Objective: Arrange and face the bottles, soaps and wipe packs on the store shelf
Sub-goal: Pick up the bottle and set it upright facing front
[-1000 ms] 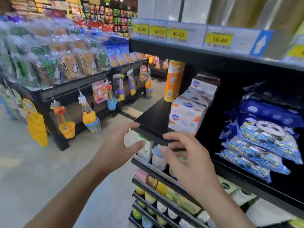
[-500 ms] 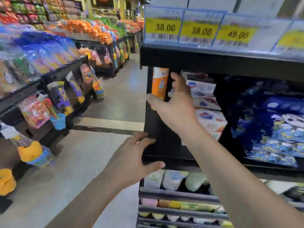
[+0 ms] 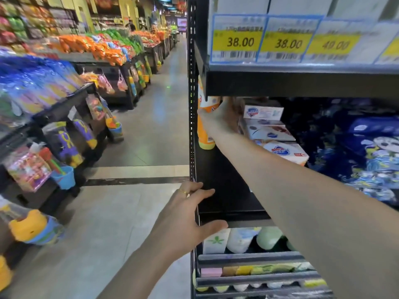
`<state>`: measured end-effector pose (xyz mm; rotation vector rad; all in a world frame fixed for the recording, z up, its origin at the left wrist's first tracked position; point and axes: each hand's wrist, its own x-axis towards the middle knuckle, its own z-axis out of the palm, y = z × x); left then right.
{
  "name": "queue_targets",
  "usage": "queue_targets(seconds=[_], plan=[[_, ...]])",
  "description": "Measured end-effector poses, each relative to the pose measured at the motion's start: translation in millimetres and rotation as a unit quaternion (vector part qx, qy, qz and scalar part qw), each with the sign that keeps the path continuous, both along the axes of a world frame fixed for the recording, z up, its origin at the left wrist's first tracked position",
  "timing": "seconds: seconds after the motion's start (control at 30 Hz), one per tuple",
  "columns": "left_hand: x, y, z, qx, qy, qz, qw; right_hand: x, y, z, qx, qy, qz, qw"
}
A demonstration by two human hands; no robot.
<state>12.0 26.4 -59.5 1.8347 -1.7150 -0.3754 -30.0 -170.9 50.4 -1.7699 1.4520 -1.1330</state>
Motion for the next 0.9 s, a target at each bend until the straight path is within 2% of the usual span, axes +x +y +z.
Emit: queue_targets(seconds=[0.2,0.3,0.33,0.4,0.47,0.57,0.67,0.9], plan=[[-1.5,0.0,1.5,0.012,-0.019,0.007,1.000,-6.5,5.9,-0.9,0.019,0.004,0.026,0.999],[-2.9,1.2,2.6,0.021,-0.001,0.008,1.000,-12.0,13.5,5.9,0.021,0.018,0.047,0.999],[-2.2,2.4,2.7,0.025,0.030,0.005,0.999,-15.9,16.1,10.9,0.029,0.016,0.055,0.998],[1.8,6.7,5.9,0.028,0.144,0.012,0.989,-25.5,20.3,20.2,0.071,0.009,0.086,0.994],[9.7,11.3,12.2,0.006,0.247,0.061,0.967,-34.0,27.9,26.3,0.117,0.008,0.116,0.986],[20.1,16.2,27.8,-0.046,0.329,0.115,0.936,-52.1,50.1,29.1,0.160,0.015,0.150,0.976],[16.6,19.9,44.1,-0.048,0.378,0.091,0.920,-74.8,82.5,25.3,0.170,-0.002,0.191,0.967],[-21.3,27.9,51.8,0.011,0.405,-0.007,0.914,-113.2,140.9,-2.3,0.114,-0.042,0.209,0.970]])
